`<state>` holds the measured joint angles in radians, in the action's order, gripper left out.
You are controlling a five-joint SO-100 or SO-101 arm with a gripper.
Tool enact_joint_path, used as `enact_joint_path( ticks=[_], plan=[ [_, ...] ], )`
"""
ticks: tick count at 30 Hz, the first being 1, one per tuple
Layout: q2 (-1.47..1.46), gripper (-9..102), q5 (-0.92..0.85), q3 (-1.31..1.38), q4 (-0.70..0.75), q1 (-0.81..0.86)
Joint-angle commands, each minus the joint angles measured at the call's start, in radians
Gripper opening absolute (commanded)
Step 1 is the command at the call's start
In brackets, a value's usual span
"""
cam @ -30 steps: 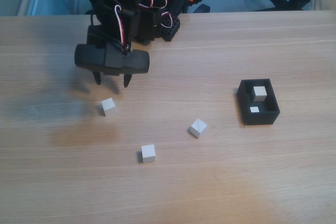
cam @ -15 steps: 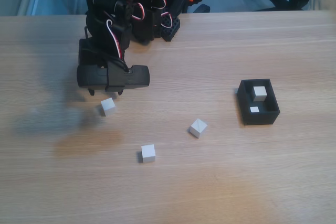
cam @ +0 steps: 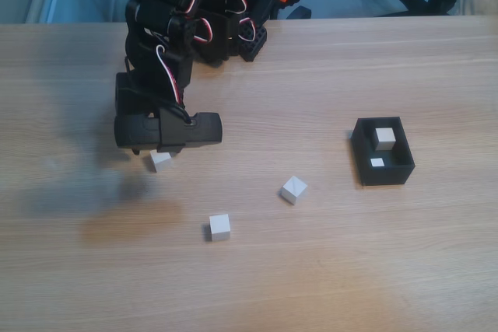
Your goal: Pick blocks and place them in the box.
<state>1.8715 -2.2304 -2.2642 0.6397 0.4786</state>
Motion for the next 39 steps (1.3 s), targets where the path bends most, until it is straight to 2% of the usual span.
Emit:
enact_joint_path(
  ticks=[1, 24, 36, 39],
  plan=[
    [-0.008, 21, 0.015, 0.055, -0.026, -0.018],
    [-0.067, 15, 0.031, 0.057, -0.058, -0.044],
    [-0.040, 0, 0.006, 0.038, -0.084, -0.075],
    [0.009, 0, 0.015, 0.012, -0.080, -0.109]
  ],
)
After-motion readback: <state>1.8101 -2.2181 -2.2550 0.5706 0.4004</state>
